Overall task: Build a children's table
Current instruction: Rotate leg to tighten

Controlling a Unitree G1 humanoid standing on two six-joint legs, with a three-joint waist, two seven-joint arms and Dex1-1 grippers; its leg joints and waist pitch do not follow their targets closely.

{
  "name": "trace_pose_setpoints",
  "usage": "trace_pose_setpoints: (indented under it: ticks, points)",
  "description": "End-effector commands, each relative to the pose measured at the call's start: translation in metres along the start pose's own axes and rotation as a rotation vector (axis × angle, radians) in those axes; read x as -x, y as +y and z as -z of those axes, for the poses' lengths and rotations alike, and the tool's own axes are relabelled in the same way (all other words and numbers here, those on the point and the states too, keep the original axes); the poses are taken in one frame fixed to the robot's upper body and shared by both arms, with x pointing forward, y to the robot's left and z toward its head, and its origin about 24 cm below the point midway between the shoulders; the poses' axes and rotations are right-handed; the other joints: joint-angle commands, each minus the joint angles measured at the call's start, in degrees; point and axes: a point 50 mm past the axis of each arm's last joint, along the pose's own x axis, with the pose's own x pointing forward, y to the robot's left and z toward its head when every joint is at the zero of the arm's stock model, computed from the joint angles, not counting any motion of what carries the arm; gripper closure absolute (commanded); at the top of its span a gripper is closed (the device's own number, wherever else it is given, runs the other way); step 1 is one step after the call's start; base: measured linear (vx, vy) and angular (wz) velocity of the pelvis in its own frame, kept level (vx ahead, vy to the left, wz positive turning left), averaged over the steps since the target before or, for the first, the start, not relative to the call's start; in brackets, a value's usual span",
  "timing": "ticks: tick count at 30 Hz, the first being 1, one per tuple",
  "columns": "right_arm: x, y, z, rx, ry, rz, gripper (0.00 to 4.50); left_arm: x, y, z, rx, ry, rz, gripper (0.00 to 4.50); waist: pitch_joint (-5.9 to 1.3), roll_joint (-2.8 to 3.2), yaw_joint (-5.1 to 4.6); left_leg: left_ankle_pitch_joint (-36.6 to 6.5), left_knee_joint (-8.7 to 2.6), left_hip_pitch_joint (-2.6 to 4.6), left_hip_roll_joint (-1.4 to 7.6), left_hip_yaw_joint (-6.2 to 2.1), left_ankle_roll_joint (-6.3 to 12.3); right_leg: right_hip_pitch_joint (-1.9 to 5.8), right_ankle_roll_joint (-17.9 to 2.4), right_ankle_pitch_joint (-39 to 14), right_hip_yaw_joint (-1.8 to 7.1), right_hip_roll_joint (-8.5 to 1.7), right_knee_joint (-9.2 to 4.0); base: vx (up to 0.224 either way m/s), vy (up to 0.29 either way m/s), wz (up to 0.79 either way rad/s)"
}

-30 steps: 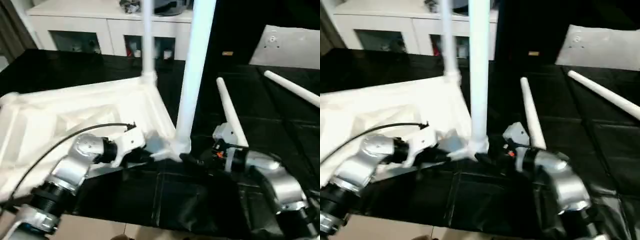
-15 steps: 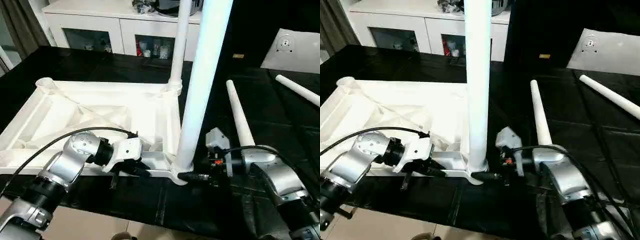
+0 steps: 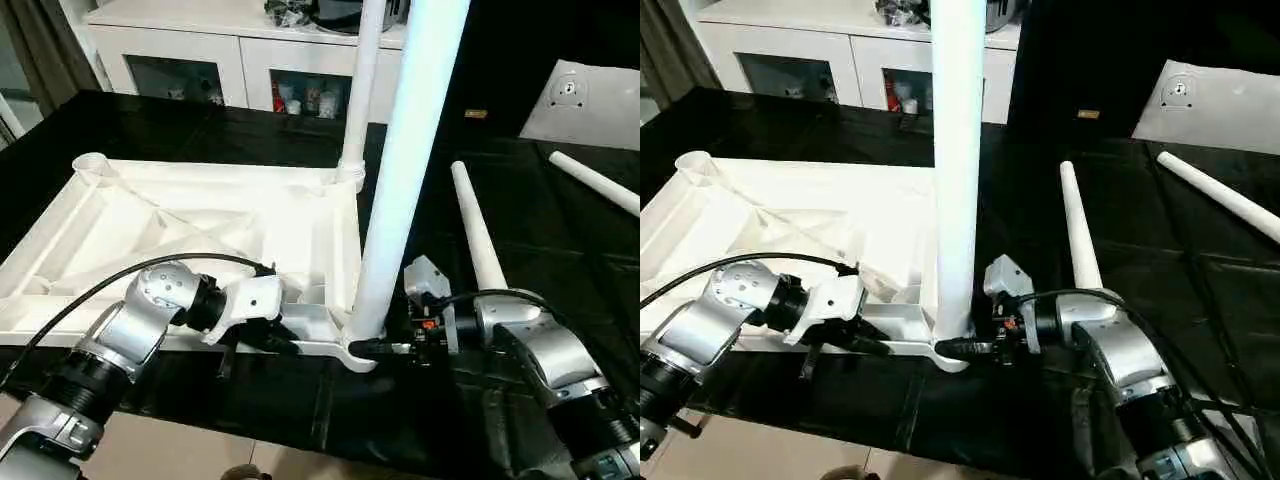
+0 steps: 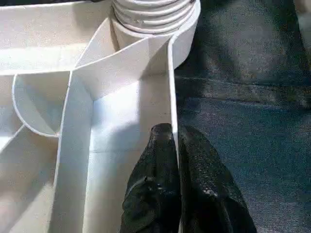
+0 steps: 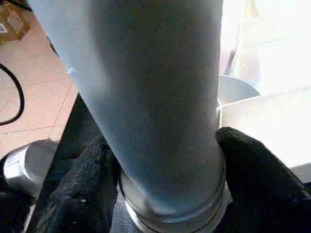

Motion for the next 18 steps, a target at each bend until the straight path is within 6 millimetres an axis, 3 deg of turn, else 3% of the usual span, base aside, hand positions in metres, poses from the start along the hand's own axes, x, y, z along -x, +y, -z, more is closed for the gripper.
trace_pose_setpoints:
  ticks: [1,10,13,15,16,18]
  points:
    - [-0.002,0.005,-0.002,0.004,-0.011,-0.026,1.64,-0.005,-0.007,0.003,0.001,0.019,0.057,4.50,-3.39,-0.44,-0.11,-9.61,-3.86,0.57,2.12,-0.24,2.11,2.72,-12.34,-9.95,2.33,-4.03,-3.81,0.000,0.000,0.00]
    - [-0.010,0.010,-0.004,-0.046,-0.091,0.009,1.83,-0.005,-0.001,0.002,0.061,-0.018,-0.050,4.50,-3.20,-0.24,-0.16,-11.12,-4.02,0.61,2.07,-0.30,1.38,2.64,-11.77,-12.60,2.39,-4.07,-4.12,0.000,0.000,0.00]
    - [-0.022,0.002,-0.004,-0.076,-0.140,0.240,1.83,-0.010,0.008,-0.002,0.166,-0.077,-0.226,4.50,-3.00,-0.18,-0.32,-12.34,-4.23,0.58,2.03,-0.40,0.21,2.54,-11.09,-15.55,2.44,-4.23,-4.36,0.000,0.000,0.00]
    - [-0.025,0.000,-0.004,-0.083,-0.145,0.284,1.83,-0.011,0.010,-0.003,0.181,-0.086,-0.251,4.50,-3.02,-0.35,-0.53,-13.43,-4.29,0.75,1.81,-0.56,-0.77,2.46,-9.63,-19.82,2.31,-4.26,-4.74,0.000,0.000,0.00]
    - [-0.029,-0.003,-0.004,-0.095,-0.156,0.352,1.83,-0.013,0.011,-0.005,0.205,-0.096,-0.287,4.50,-2.99,-0.18,-0.78,-13.17,-4.51,0.36,1.74,-0.79,-0.88,2.74,-8.91,-20.21,2.26,-4.21,-4.72,0.000,0.000,0.00]
    - [-0.034,-0.009,-0.005,-0.134,-0.167,0.456,1.84,-0.017,0.014,-0.007,0.242,-0.106,-0.347,4.50,-3.03,-0.09,-1.41,-14.13,-4.37,0.67,1.68,-0.68,-1.08,2.31,-9.15,-19.53,2.38,-4.11,-4.90,0.000,0.000,0.00]
